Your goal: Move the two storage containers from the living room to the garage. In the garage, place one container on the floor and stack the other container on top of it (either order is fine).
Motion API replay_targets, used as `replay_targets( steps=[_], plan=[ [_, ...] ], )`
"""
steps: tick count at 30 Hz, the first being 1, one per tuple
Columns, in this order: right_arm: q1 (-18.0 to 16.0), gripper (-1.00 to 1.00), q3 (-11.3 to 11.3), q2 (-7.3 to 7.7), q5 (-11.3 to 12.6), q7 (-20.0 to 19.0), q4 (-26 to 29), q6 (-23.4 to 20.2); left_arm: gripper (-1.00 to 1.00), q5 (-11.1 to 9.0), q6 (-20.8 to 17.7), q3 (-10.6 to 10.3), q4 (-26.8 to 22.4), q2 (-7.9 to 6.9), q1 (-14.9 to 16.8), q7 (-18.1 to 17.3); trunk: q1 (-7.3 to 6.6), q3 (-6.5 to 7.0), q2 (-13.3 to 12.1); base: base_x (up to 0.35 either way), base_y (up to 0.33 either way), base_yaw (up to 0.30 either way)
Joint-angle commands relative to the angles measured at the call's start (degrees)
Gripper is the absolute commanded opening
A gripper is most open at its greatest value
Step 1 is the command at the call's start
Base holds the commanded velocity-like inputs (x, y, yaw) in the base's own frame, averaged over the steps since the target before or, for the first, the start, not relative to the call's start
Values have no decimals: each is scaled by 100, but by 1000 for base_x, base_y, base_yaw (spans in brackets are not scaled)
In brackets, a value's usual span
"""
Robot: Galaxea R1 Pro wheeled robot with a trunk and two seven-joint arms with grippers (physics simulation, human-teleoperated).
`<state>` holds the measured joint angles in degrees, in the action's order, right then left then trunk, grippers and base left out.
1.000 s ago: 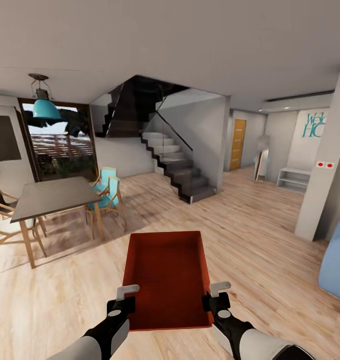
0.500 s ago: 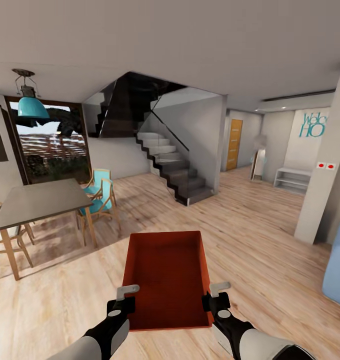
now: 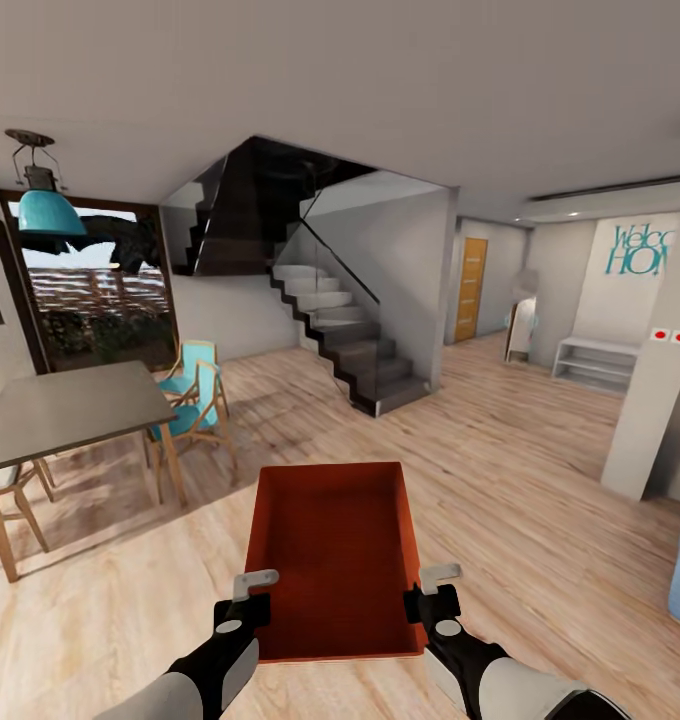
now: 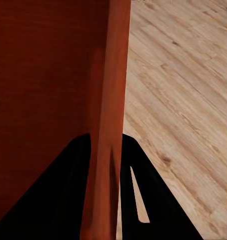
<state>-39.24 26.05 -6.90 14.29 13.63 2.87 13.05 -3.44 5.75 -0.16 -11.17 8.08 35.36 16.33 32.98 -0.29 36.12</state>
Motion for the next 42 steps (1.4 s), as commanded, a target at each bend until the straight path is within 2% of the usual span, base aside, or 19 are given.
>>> replay_targets(
  steps=[1,18,42],
  plan=[
    [-5,-100,-495,-5,-32,8,197,-13,-100,1,31,-25,6,-86,-3,174,5,-3,4,321,0,0],
    [-5,-100,-494,-5,-32,13,197,-13,-100,1,32,-26,5,-84,-3,174,5,-3,4,321,0,-10],
    [-5,-100,-489,-7,-32,17,197,-13,-100,1,33,-27,7,-87,-3,173,5,-3,4,321,0,-251]
  ],
)
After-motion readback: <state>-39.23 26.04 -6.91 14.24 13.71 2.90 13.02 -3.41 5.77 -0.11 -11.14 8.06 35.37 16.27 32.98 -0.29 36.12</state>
